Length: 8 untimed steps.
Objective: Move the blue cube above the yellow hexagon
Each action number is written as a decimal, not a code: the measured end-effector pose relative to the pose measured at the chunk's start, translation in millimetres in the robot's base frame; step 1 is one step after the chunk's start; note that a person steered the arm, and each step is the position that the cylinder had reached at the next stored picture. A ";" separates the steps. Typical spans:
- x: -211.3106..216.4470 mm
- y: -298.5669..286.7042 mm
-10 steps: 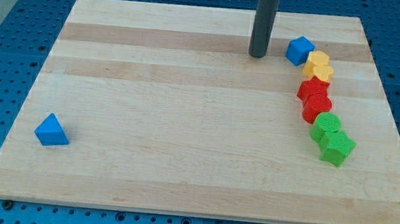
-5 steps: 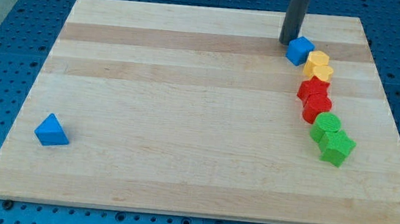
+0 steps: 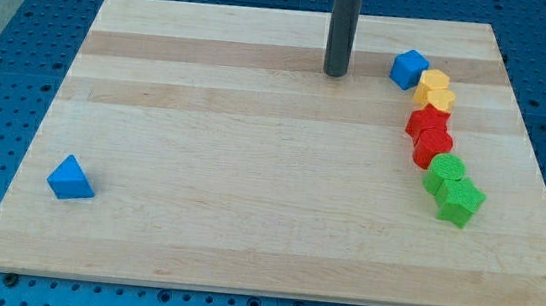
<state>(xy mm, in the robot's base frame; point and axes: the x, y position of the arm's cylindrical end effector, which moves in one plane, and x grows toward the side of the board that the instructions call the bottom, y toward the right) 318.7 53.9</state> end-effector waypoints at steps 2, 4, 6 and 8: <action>-7.4 17.7; -22.2 43.5; -25.4 69.8; -27.4 78.0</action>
<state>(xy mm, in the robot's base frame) 291.3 132.0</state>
